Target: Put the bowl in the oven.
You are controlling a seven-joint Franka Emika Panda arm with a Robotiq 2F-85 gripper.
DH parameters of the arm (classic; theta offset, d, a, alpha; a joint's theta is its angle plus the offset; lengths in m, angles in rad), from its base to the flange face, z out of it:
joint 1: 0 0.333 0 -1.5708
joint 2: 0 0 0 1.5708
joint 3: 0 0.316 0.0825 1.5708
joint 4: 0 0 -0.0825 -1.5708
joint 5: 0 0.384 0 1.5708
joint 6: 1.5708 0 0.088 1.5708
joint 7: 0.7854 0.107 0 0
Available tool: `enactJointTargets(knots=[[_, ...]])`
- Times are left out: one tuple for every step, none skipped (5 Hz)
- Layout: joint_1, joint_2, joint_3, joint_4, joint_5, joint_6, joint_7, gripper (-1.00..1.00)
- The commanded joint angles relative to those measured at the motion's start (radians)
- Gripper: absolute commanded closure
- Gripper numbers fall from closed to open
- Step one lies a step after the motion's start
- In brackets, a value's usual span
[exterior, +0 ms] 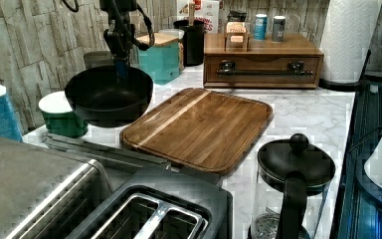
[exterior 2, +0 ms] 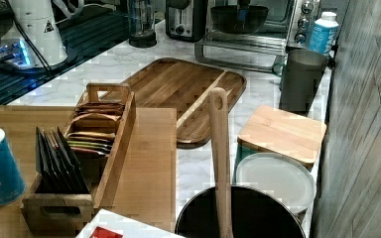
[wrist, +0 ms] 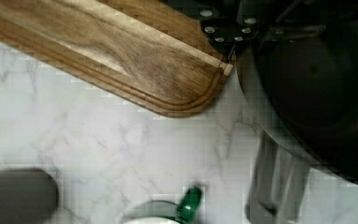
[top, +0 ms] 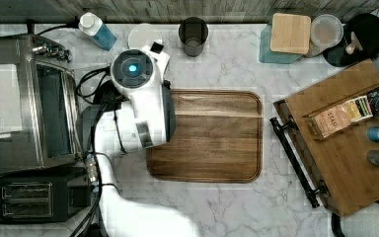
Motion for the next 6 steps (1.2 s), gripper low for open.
enactJointTargets(knots=[[0.13,0.111,0.05,0.262,-0.002,0.007,0.165,1.0],[0.161,0.185,0.058,0.342,-0.016,-0.032,0.182,1.0],[0.182,0.245,0.067,0.403,-0.03,-0.042,0.206,1.0],[0.195,0.282,0.076,0.45,0.008,-0.058,0.203,1.0],[0.179,0.281,0.113,0.43,0.094,-0.027,0.153,1.0],[0.176,0.298,0.142,0.431,0.177,-0.027,0.124,1.0]])
